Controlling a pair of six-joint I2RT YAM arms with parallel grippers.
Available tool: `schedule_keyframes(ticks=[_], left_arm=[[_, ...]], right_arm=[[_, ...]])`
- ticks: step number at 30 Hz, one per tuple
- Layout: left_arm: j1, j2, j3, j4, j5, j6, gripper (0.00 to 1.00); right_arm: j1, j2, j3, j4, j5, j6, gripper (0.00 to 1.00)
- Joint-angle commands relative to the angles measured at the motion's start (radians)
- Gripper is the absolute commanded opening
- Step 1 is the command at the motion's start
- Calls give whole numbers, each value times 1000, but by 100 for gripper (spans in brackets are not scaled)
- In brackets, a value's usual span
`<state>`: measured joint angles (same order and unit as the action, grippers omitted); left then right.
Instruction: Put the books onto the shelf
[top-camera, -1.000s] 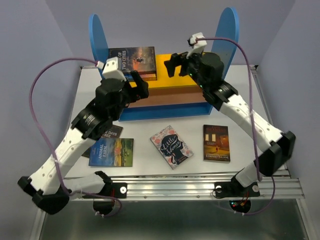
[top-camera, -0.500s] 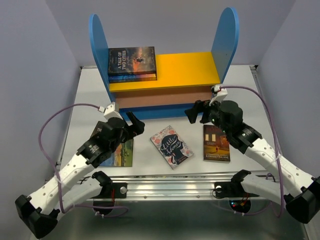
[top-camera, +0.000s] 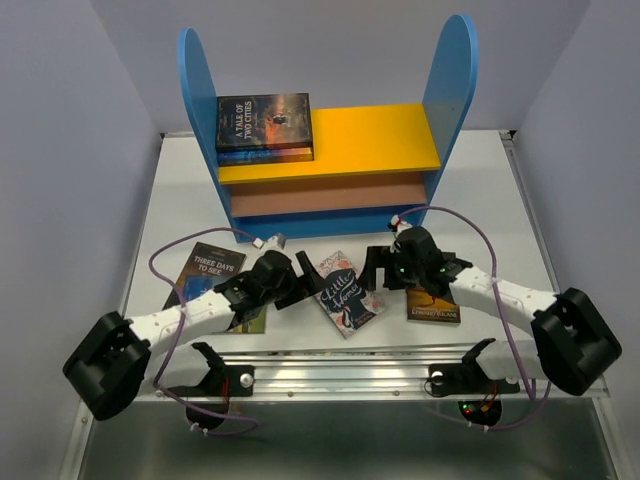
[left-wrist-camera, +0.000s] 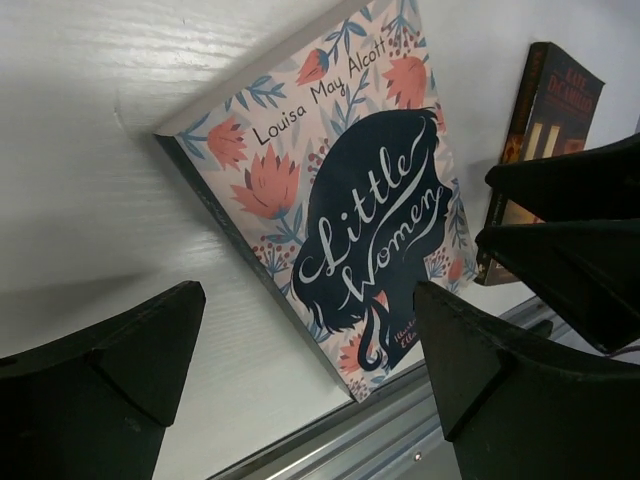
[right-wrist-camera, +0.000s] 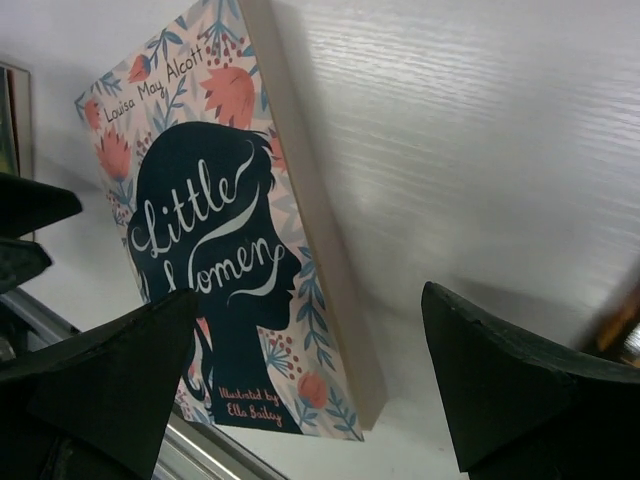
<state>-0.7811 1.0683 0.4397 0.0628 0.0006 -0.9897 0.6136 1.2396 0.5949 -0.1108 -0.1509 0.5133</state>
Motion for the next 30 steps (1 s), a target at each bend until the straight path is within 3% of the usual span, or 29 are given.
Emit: schedule_keyframes(ticks=[1, 9, 17, 20, 24, 30], left_arm=[[-10, 102, -12, 175, 58, -35, 95], [-12, 222, -24, 203, 29, -90, 66], [-12, 367, 30, 221, 51, -83, 24], [-12, 407, 54, 221, 84, -76, 13], [-12, 409, 53, 218, 87, -76, 10], [-17, 355, 39, 203, 70, -89, 10]], right_arm=[[0, 87, 0, 186, -140, 56, 100], [0, 169, -21, 230, -315, 116, 98], [0, 163, -38, 436, -535, 263, 80], [0, 161, -21, 528, -556, 335, 71], [0, 170, -32, 658, -579, 436, 62], [0, 225, -24, 663, -553, 447, 49]])
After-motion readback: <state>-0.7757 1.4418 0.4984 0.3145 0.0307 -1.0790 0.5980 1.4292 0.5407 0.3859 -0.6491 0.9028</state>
